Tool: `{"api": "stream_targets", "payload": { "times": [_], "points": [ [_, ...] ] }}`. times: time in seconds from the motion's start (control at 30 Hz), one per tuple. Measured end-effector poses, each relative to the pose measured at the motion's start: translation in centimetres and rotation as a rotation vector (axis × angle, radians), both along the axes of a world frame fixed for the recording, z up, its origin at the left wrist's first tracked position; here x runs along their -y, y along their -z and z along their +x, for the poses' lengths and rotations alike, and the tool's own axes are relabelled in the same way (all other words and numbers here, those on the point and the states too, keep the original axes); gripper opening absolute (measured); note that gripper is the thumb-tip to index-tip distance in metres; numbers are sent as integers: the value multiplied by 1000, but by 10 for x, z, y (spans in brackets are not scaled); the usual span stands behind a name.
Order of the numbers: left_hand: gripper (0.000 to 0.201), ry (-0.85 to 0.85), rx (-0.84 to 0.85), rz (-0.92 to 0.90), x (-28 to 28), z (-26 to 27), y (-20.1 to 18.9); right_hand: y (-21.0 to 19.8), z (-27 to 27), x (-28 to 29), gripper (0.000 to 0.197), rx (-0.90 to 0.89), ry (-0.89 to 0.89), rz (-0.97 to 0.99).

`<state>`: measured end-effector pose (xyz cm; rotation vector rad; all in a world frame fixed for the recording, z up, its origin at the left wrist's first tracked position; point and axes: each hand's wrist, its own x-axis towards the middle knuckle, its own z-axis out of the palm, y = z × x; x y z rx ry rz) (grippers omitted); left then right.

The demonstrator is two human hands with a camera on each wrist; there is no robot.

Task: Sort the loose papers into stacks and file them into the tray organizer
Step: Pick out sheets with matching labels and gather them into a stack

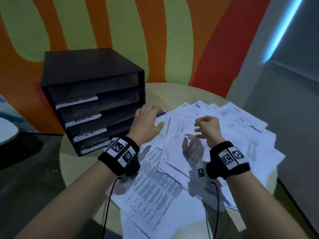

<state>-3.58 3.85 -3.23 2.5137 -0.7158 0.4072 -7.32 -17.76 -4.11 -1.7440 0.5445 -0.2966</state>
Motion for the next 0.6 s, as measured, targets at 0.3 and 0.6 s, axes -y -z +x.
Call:
{"api": "stream_targets", "payload": {
  "times": [0.3,0.6],
  "points": [
    [89,144,-598,241,93,-6,51,24,-57,111,60,-574,-2,-524],
    [66,-5,-589,305,122,3,52,34,-79,110,40,-729,-203,-642]
  ]
}}
